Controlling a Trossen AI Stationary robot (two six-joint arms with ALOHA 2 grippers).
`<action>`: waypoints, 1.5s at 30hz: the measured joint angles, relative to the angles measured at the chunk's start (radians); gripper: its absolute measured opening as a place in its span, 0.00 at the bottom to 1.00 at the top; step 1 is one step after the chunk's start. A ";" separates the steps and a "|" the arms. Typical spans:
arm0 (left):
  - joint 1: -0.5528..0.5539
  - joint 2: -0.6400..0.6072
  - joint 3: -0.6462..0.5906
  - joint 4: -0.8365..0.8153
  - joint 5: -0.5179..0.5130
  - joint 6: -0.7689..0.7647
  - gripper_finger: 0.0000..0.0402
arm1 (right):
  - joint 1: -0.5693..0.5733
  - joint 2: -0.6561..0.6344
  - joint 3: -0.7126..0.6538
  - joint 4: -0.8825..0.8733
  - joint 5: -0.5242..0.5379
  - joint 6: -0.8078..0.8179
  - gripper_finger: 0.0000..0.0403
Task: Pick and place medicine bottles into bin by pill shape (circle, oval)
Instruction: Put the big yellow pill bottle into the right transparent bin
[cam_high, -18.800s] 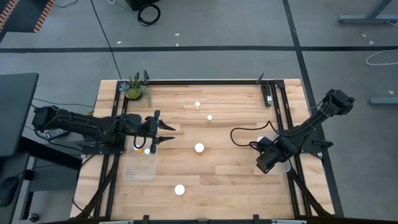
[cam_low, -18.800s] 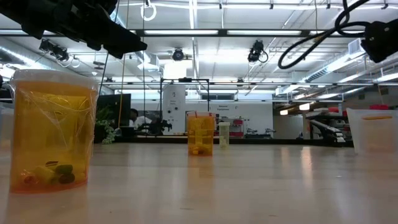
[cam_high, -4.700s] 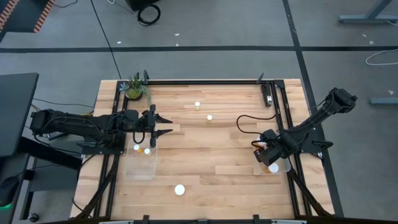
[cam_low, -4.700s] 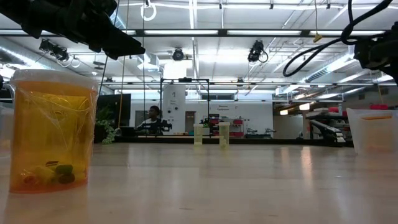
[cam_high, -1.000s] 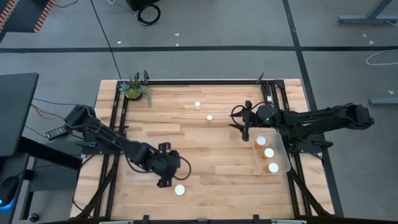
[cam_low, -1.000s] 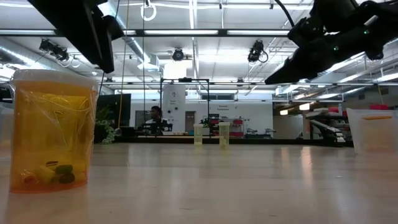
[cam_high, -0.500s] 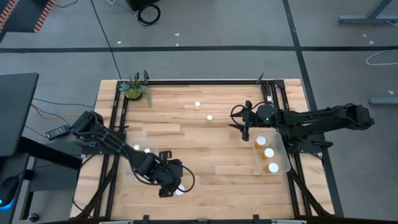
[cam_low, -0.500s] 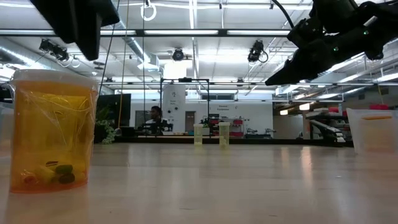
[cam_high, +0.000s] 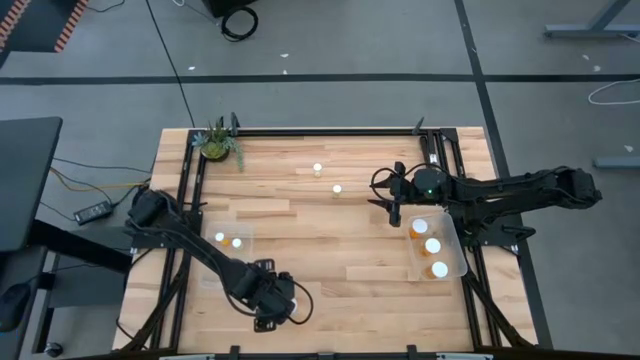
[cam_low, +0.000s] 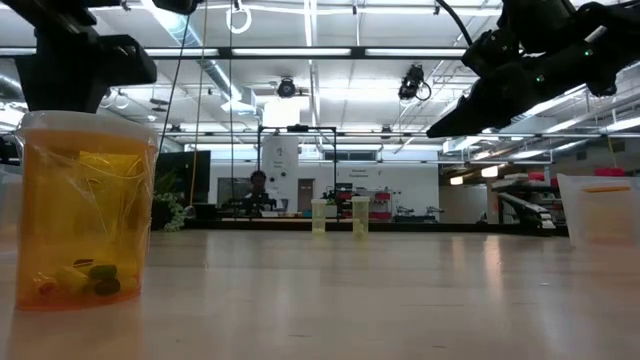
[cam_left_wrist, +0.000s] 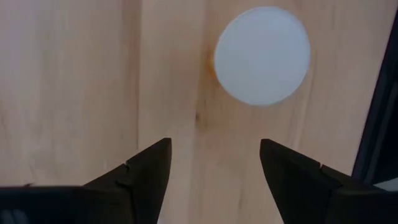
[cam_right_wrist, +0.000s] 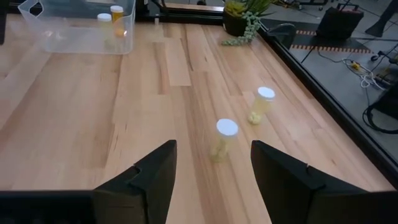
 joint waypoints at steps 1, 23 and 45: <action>0.000 0.004 -0.001 0.006 0.002 0.000 0.64 | 0.001 0.000 0.000 0.000 0.000 0.001 0.53; -0.030 0.016 0.000 0.178 -0.068 0.197 0.68 | 0.001 0.000 0.000 -0.003 -0.019 0.007 0.53; -0.058 0.015 0.000 0.282 -0.199 0.322 0.69 | 0.001 0.000 0.000 -0.008 -0.019 0.025 0.53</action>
